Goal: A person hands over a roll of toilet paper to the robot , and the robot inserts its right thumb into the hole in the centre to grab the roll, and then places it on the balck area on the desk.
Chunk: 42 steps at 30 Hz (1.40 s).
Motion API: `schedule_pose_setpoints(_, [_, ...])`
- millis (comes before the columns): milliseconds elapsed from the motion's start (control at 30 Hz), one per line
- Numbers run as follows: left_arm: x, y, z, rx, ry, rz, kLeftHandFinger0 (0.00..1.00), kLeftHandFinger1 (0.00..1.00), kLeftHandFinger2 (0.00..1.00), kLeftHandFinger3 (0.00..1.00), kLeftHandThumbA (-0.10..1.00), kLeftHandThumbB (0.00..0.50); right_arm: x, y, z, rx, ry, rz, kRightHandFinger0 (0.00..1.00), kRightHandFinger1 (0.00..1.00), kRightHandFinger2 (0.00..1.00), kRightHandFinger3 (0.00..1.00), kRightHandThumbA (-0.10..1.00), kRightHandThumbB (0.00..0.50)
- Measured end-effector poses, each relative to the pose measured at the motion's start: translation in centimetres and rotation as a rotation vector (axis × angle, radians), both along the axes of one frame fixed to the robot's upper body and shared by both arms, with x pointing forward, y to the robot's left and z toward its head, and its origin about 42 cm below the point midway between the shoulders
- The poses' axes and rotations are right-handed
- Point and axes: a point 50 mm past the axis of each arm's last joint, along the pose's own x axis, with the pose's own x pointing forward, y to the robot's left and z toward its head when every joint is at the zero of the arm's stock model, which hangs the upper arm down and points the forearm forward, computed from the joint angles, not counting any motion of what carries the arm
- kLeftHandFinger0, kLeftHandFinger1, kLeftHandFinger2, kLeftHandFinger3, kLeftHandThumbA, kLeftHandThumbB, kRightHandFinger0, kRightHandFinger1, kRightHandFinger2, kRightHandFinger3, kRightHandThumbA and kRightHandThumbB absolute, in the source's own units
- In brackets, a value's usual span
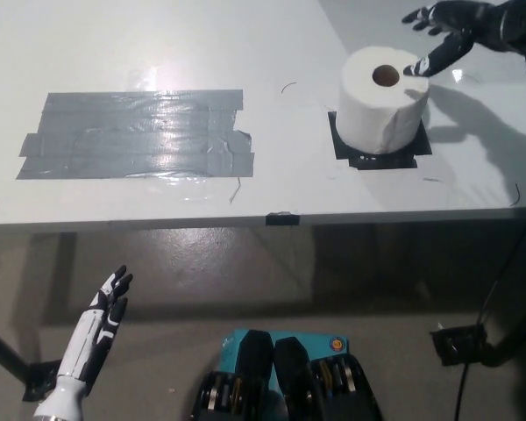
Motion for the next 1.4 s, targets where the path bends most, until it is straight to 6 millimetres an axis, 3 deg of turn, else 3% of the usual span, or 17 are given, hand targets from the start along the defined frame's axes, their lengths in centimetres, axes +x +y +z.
schedule_pose_setpoints(133, [0.1,0.0,0.0,0.001,0.001,-0.001,1.00,1.00,1.00,1.00,1.00,0.500,-0.1,-0.4,2.6,0.022,-0.056,0.005,1.00,1.00,1.00,1.00,0.76,0.480])
schedule_pose_setpoints(233, [0.2,-0.1,0.1,0.001,-0.002,-0.002,0.99,1.00,1.00,1.00,1.00,0.500,-0.6,-0.9,5.5,0.062,-0.136,0.015,1.00,1.00,1.00,1.00,0.76,0.493])
schedule_pose_setpoints(333, [0.5,-0.1,0.4,0.001,-0.008,-0.003,0.98,1.00,1.00,1.00,1.00,0.500,-1.6,-1.8,8.3,0.106,-0.228,0.034,1.00,1.00,1.00,1.00,0.91,0.425])
schedule_pose_setpoints(367, [0.6,-0.1,0.4,0.001,-0.010,-0.003,0.98,1.00,1.00,1.00,1.00,0.500,-2.0,-2.0,9.1,0.117,-0.258,0.043,1.00,1.00,1.00,1.00,0.94,0.424])
schedule_pose_setpoints(433, [0.9,-0.2,0.6,0.001,-0.015,-0.005,1.00,1.00,1.00,1.00,1.00,0.500,-2.9,-2.2,10.0,0.134,-0.317,0.067,1.00,1.00,1.00,1.00,0.98,0.425])
schedule_pose_setpoints(533, [1.4,-0.4,0.9,0.000,-0.023,-0.007,1.00,1.00,1.00,1.00,1.00,0.500,-3.8,-2.5,9.7,0.149,-0.349,0.084,1.00,1.00,1.00,1.00,1.00,0.388])
schedule_pose_setpoints(600, [1.9,-0.5,1.3,0.000,-0.032,-0.010,1.00,1.00,1.00,1.00,1.00,0.499,-4.6,-2.7,8.5,0.161,-0.361,0.098,1.00,1.00,1.00,1.00,1.00,0.357])
schedule_pose_setpoints(733, [2.6,-0.6,1.8,-0.001,-0.043,-0.012,1.00,1.00,1.00,1.00,1.00,0.497,-6.1,-3.2,5.3,0.188,-0.363,0.117,1.00,1.00,1.00,1.00,0.98,0.369])
schedule_pose_setpoints(800, [2.9,-0.7,2.0,-0.002,-0.047,-0.013,1.00,1.00,1.00,1.00,1.00,0.496,-7.3,-3.6,2.5,0.207,-0.344,0.121,1.00,1.00,1.00,1.00,1.00,0.369])
schedule_pose_setpoints(900, [3.1,-0.8,2.0,-0.002,-0.048,-0.014,1.00,1.00,1.00,1.00,1.00,0.500,-8.5,-3.8,-0.5,0.230,-0.315,0.123,1.00,1.00,1.00,1.00,0.92,0.342])
schedule_pose_setpoints(1033, [3.2,-0.8,2.1,-0.004,-0.044,-0.013,1.00,1.00,1.00,1.00,1.00,0.500,-11.4,-3.3,-6.0,0.274,-0.260,0.143,1.00,1.00,1.00,1.00,0.94,0.314])
schedule_pose_setpoints(1167, [3.2,-0.9,1.8,-0.006,-0.035,-0.011,1.00,1.00,1.00,1.00,1.00,0.496,-15.2,-2.1,-11.6,0.331,-0.192,0.169,1.00,1.00,1.00,1.00,0.88,0.288])
schedule_pose_setpoints(1200, [3.2,-0.9,1.8,-0.007,-0.034,-0.010,1.00,1.00,1.00,1.00,1.00,0.499,-15.7,-1.9,-11.9,0.337,-0.189,0.174,1.00,1.00,1.00,1.00,0.84,0.279])
schedule_pose_setpoints(1300, [3.1,-1.0,1.5,-0.011,-0.023,-0.009,1.00,1.00,1.00,1.00,1.00,0.500,-19.5,-0.5,-15.6,0.406,-0.150,0.193,1.00,1.00,1.00,1.00,0.80,0.267])
schedule_pose_setpoints(1400, [3.1,-1.2,1.4,-0.015,-0.020,-0.009,1.00,1.00,1.00,1.00,1.00,0.494,-22.4,0.6,-17.3,0.473,-0.148,0.201,1.00,1.00,1.00,1.00,0.74,0.214])
